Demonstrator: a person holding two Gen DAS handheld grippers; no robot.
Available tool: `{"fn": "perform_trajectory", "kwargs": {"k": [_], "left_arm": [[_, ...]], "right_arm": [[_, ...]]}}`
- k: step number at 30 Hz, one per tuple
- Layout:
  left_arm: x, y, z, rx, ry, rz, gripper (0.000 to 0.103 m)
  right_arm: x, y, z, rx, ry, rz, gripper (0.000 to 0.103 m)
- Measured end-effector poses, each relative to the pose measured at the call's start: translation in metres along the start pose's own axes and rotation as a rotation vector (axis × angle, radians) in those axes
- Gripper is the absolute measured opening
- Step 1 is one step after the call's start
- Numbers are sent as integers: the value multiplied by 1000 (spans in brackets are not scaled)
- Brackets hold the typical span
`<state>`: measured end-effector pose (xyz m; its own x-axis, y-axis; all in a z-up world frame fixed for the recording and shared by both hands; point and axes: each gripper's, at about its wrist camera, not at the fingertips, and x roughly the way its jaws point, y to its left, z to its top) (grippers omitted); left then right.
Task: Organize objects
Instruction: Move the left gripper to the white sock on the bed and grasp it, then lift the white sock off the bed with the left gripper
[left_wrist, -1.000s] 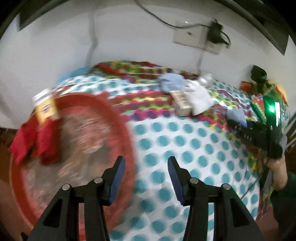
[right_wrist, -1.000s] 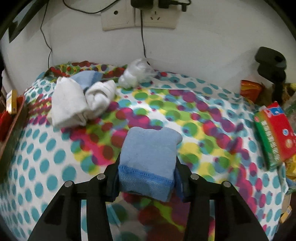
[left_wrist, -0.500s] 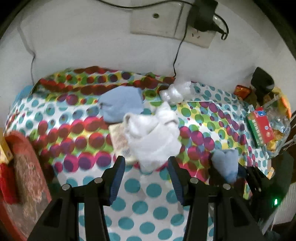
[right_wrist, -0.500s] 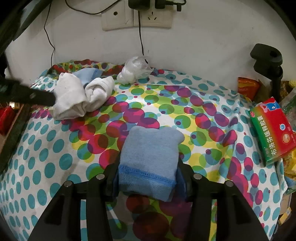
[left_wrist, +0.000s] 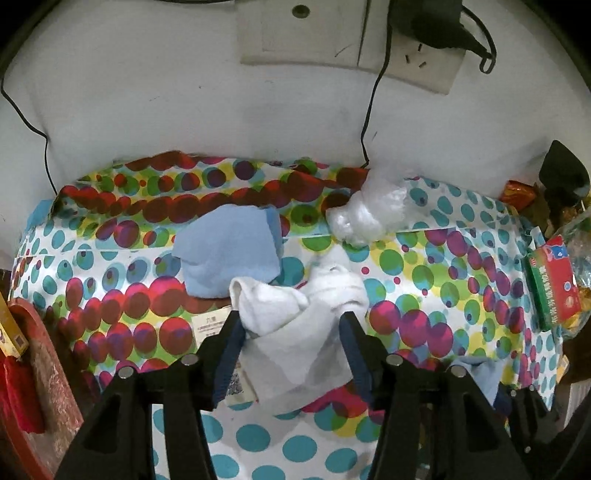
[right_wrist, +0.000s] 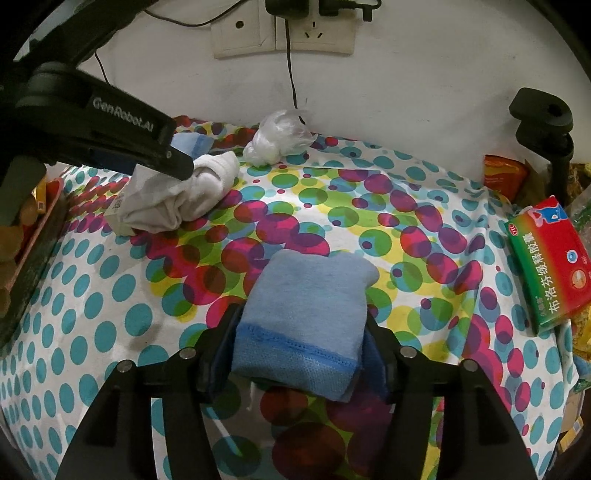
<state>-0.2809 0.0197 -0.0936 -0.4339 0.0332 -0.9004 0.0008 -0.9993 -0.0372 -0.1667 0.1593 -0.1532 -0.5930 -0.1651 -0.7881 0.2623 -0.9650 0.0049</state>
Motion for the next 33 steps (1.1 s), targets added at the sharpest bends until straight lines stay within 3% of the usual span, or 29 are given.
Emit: {"fn": "perform_trajectory", "kwargs": {"k": [4, 5, 8, 14, 27, 33], "left_arm": [[2, 1, -4, 24, -29, -11, 52], [0, 3, -5, 23, -34, -21, 41], [-5, 6, -6, 15, -31, -36, 30], [-15, 13, -16, -6, -21, -63, 30], [-45, 14, -55, 43, -50, -79, 23], [-59, 16, -79, 90, -25, -107, 22]], "right_arm": [[0, 1, 0, -1, 0, -1, 59], [0, 1, 0, -3, 0, 0, 60], [0, 2, 0, -5, 0, -2, 60], [1, 2, 1, -5, 0, -1, 61], [2, 2, 1, -7, 0, -1, 61], [2, 3, 1, -8, 0, -2, 61]]}}
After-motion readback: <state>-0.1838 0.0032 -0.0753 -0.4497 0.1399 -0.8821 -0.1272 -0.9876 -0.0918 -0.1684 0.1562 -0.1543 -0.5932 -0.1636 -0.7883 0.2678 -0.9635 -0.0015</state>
